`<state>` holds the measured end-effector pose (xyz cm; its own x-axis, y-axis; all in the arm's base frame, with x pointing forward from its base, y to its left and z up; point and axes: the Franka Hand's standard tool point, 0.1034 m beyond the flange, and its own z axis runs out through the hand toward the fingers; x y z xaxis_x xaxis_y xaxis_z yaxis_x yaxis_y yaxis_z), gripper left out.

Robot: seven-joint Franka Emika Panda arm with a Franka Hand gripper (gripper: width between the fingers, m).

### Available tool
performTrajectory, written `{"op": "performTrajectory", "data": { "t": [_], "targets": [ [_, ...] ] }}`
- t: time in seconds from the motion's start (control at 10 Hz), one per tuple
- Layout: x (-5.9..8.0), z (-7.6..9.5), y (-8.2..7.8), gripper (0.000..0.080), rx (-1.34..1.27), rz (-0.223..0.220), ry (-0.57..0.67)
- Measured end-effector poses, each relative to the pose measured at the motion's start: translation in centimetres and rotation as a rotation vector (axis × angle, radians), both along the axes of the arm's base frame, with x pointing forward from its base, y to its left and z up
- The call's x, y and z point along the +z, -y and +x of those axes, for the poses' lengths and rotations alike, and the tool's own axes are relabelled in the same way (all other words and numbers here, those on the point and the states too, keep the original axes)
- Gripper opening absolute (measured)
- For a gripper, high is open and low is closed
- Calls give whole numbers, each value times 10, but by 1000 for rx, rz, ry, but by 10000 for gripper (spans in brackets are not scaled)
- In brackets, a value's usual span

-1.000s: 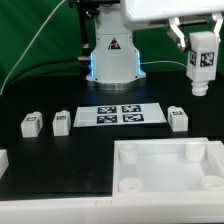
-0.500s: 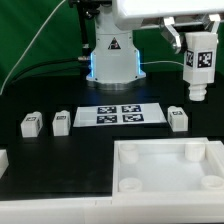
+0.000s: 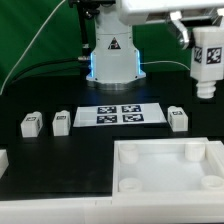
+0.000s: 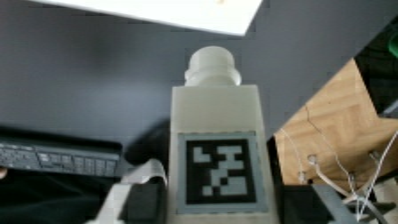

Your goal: Assemble one leg

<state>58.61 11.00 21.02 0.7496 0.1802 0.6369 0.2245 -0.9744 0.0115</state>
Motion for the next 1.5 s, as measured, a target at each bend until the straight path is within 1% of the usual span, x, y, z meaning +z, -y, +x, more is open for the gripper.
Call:
{"op": "performTrajectory", "data": {
  "t": [0.2,0.3,0.4,0.5,0.7,0.8,0.9,1.0,1.3,1.5],
  "targets": [
    [-11,24,-11,292,6,15,-9],
    [-19,31,-14,292,7,20,-19],
    [-28,34,-15,292,7,22,-29],
    [-40,35,-16,292,6,24,-45],
    [-62,31,-13,292,4,21,-61],
    [-69,31,-12,292,0,24,-44],
    [-81,30,-12,292,-5,28,-32],
    [-93,28,-11,292,-7,28,-46],
    [-115,32,2,292,-11,15,-67],
    [-116,33,3,292,-12,14,-59]
  ]
}}
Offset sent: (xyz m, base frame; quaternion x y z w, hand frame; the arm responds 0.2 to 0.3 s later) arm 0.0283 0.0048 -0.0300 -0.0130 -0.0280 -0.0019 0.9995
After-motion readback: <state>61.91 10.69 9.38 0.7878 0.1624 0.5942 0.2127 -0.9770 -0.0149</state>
